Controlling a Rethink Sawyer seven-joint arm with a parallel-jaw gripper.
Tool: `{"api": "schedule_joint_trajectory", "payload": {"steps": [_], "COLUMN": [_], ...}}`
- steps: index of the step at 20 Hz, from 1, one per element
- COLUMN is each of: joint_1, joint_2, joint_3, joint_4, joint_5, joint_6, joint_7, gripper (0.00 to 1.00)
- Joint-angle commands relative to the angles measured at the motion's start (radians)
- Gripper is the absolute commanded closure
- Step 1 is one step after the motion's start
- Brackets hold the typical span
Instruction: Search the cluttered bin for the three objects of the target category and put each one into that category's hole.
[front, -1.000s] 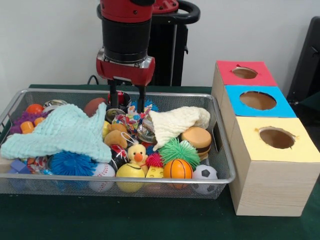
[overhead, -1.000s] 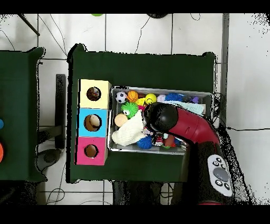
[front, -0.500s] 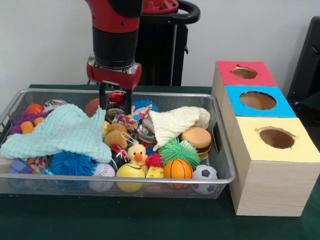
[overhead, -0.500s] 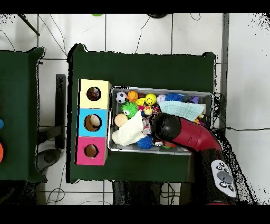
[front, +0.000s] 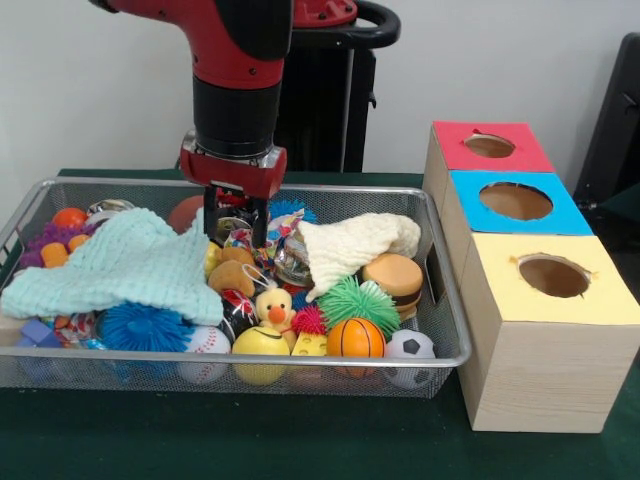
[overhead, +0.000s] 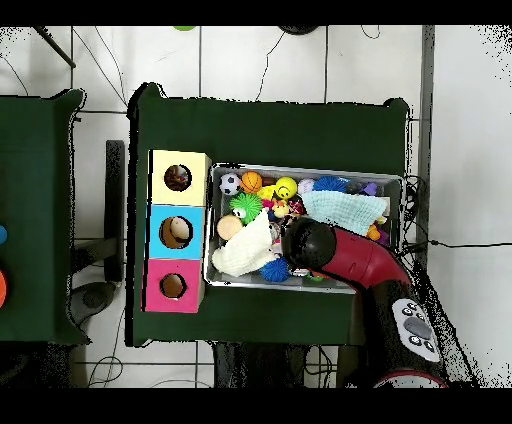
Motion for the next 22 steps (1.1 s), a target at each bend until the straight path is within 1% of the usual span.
{"api": "schedule_joint_trajectory", "payload": {"steps": [1,5,15,22], "joint_1": [0.008,0.016,0.002,0.003], "joint_2": [0.022,0.028,0.050,0.058], "joint_3": [0.100,0.093,0.109,0.099], "joint_4": [0.087,0.087,0.135,0.174], "joint_5": [-0.015,-0.010,-0.004,-0.015], "joint_6": [-0.047,-0.008,-0.040,-0.079], "joint_7": [0.119,0.119,0.135,0.144], "gripper": [0.00,0.00,0.00,0.00]}}
